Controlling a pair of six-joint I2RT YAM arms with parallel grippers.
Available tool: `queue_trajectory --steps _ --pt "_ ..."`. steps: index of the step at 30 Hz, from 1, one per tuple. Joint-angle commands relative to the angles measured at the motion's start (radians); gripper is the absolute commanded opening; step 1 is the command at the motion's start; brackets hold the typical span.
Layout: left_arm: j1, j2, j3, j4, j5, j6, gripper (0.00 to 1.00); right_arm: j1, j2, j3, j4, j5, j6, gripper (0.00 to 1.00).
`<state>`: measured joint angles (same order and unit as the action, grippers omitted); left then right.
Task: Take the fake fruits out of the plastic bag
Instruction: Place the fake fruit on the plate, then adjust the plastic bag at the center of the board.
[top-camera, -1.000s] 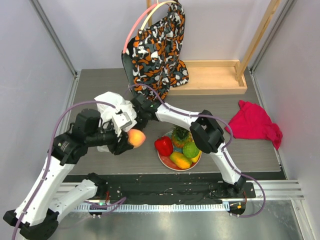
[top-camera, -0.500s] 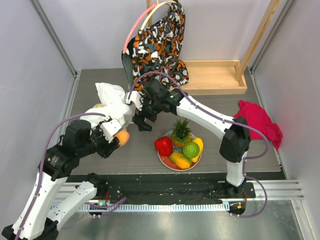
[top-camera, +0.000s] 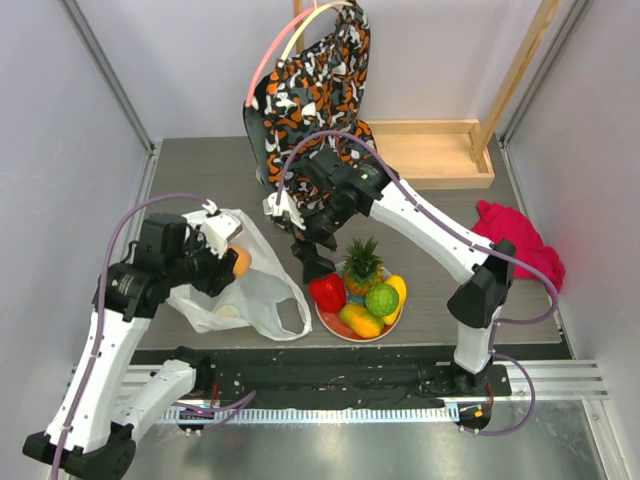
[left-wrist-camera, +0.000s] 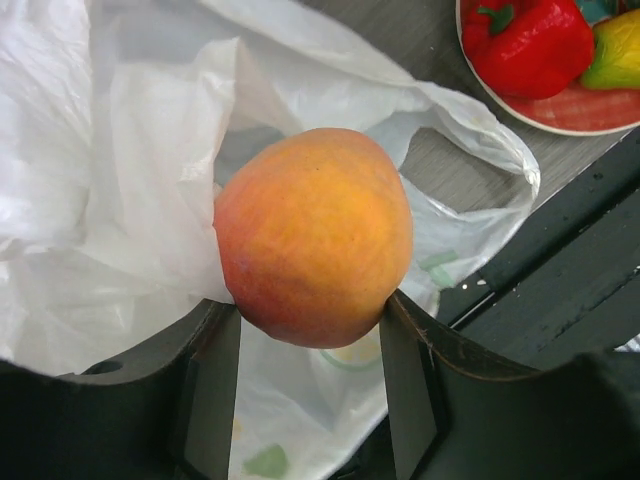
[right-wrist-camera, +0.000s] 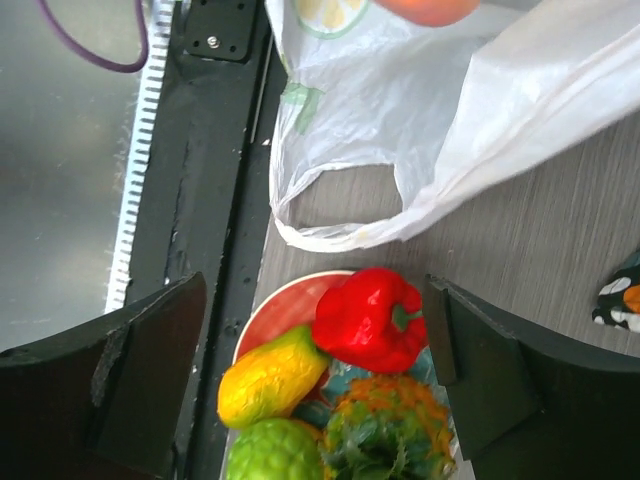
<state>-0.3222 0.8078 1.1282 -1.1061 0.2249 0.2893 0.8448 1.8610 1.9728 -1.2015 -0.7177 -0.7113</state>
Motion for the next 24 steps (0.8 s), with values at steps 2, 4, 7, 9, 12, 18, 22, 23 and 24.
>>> queue_trajectory --steps 2,4,7,9,12,18,22,23,24 --pt "0.037 0.018 0.056 0.029 0.106 -0.045 0.00 -0.032 -0.103 0.041 -0.014 -0.165 -0.015 0.91" --pt "0.041 0.014 0.064 0.025 0.152 -0.038 0.00 -0.029 -0.111 0.018 0.087 -0.180 0.132 0.86" --pt "0.051 0.030 0.093 -0.006 0.250 -0.039 0.00 -0.026 -0.095 -0.029 0.281 -0.183 0.297 0.85" --pt "0.063 0.036 0.107 -0.006 0.286 -0.058 0.00 -0.026 -0.082 -0.073 0.411 -0.192 0.369 0.86" --pt "0.075 0.045 0.131 -0.009 0.355 -0.056 0.00 -0.026 -0.085 -0.170 0.626 -0.203 0.493 0.90" --pt "0.080 0.057 0.145 -0.026 0.416 -0.045 0.00 -0.003 -0.042 -0.186 0.853 -0.272 0.684 0.92" --pt "0.081 0.067 0.136 -0.026 0.447 -0.049 0.00 0.014 -0.025 -0.198 0.948 -0.284 0.774 0.93" --pt "0.081 0.067 0.134 -0.024 0.444 -0.050 0.00 0.016 -0.013 -0.198 0.983 -0.317 0.798 0.93" --pt "0.081 0.067 0.136 -0.021 0.442 -0.052 0.00 0.020 -0.008 -0.192 0.988 -0.325 0.829 0.93"
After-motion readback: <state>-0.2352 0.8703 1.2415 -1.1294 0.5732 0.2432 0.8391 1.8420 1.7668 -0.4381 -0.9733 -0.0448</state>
